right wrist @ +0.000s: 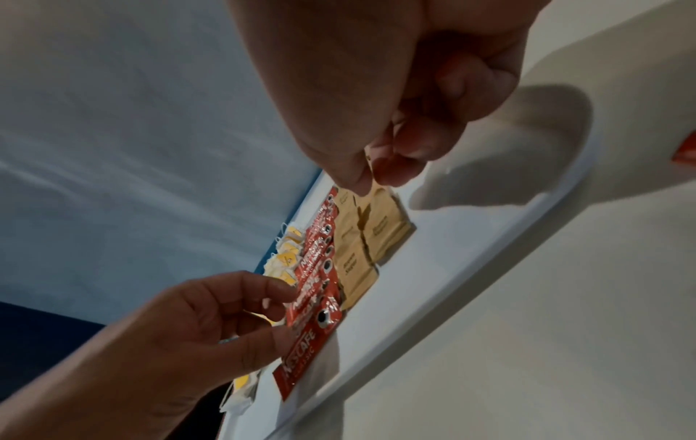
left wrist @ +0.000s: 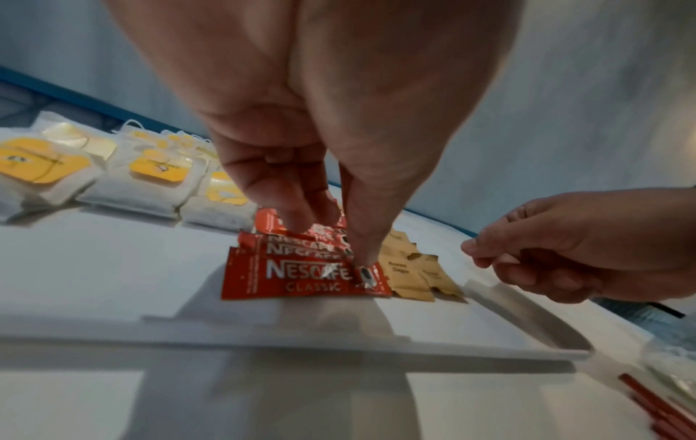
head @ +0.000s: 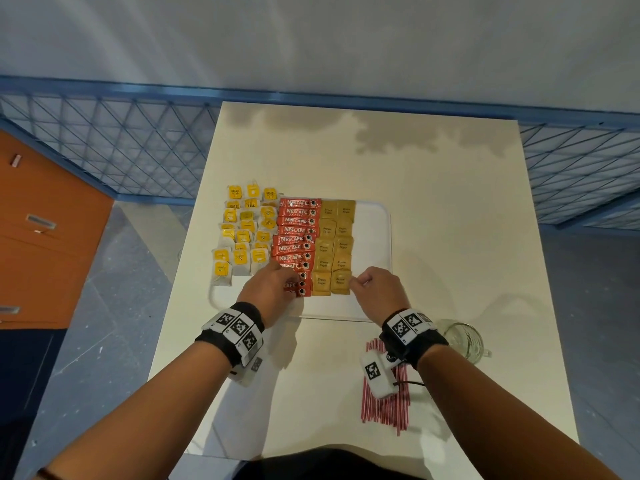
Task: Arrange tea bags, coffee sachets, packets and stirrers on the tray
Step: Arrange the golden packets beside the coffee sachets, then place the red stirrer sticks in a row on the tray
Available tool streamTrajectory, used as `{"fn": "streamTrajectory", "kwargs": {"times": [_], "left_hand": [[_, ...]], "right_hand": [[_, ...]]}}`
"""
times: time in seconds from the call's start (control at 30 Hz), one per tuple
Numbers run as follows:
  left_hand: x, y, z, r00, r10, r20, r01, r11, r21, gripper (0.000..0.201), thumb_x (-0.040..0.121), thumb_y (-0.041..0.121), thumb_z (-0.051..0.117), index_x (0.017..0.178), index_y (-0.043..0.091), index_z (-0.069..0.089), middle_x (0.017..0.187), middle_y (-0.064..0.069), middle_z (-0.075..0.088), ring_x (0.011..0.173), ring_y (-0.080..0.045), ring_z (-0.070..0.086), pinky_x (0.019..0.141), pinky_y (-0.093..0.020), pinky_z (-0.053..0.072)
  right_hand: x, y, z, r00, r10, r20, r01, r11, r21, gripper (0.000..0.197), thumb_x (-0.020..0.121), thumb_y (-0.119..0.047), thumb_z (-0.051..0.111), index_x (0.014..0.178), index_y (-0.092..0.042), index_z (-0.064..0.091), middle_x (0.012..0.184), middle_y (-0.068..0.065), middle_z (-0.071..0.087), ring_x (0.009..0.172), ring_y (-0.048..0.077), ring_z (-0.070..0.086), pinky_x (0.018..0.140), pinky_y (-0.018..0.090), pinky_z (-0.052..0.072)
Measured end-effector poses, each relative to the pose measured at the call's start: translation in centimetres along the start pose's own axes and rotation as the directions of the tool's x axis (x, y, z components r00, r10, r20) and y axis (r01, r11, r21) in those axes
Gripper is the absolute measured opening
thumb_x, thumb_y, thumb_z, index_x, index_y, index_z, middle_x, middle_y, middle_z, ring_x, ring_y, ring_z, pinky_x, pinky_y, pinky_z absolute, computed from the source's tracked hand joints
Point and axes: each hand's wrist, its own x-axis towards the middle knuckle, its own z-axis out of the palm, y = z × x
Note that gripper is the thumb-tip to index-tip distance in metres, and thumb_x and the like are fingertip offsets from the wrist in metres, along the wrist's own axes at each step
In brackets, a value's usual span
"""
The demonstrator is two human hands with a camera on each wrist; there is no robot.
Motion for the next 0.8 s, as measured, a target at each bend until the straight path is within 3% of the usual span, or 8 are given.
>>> {"fn": "streamTrajectory", "kwargs": {"times": [0.27, 0.37, 0.5, 0.63, 0.8], "left_hand": [[-3.0, 2.8, 0.9, 0.996, 0.064, 0.070, -0.053, 0.989, -0.140, 0.016, 0.091, 0.032, 0.069, 0.106, 0.029, 0.066, 0.092, 0.013, 0.061, 0.078, -0.002, 0.054, 0.069, -0.024, 0.042], [-4.5, 4.0, 1.9, 0.986, 0.064, 0.153, -0.029, 0.974, -0.226, 0.016, 0.091, 0.035, 0.068, 0.105, 0.027, 0.067, 0.089, 0.012, 0.063, 0.078, -0.005, 0.059, 0.072, -0.023, 0.049], [-6.7, 5.4, 3.9, 0.961, 0.107, 0.255, -0.056, 0.979, -0.197, 0.020, 0.091, 0.042, 0.065, 0.107, 0.030, 0.064, 0.090, 0.015, 0.063, 0.077, -0.002, 0.058, 0.068, -0.017, 0.044], [-8.1, 6.7, 6.0, 0.935, 0.119, 0.335, -0.070, 0.985, -0.156, 0.013, 0.091, 0.036, 0.064, 0.101, 0.028, 0.063, 0.084, 0.024, 0.058, 0.076, -0.002, 0.059, 0.067, -0.015, 0.041], [-9.1, 8.0, 8.5, 0.923, 0.096, 0.373, -0.055, 0.991, -0.119, 0.018, 0.086, 0.040, 0.068, 0.098, 0.027, 0.064, 0.084, 0.010, 0.071, 0.080, -0.011, 0.066, 0.077, -0.027, 0.054]], "right_hand": [[-4.1, 2.7, -2.0, 1.000, -0.026, 0.006, 0.026, 1.000, 0.004, 0.018, 0.094, -0.042, 0.063, 0.080, -0.031, 0.065, 0.076, -0.012, 0.069, 0.079, 0.010, 0.067, 0.082, 0.036, 0.058], [-6.0, 4.5, -2.2, 0.998, -0.039, 0.050, 0.041, 0.999, -0.036, 0.015, 0.095, -0.044, 0.062, 0.087, -0.032, 0.066, 0.079, -0.014, 0.069, 0.080, 0.008, 0.067, 0.082, 0.035, 0.057], [-8.2, 6.5, -1.5, 0.991, -0.055, 0.120, 0.076, 0.982, -0.172, 0.030, 0.098, -0.043, 0.057, 0.118, -0.022, 0.066, 0.106, -0.008, 0.068, 0.100, 0.015, 0.064, 0.091, 0.034, 0.052], [-10.0, 7.2, -0.7, 0.990, -0.051, 0.131, 0.084, 0.964, -0.254, 0.039, 0.099, -0.042, 0.054, 0.131, -0.020, 0.059, 0.124, 0.000, 0.059, 0.111, 0.022, 0.062, 0.094, 0.038, 0.051], [-11.5, 7.9, -0.9, 0.992, -0.036, 0.118, 0.073, 0.941, -0.330, 0.036, 0.101, -0.037, 0.052, 0.131, -0.016, 0.056, 0.122, 0.006, 0.058, 0.102, 0.025, 0.063, 0.085, 0.036, 0.051]]}}
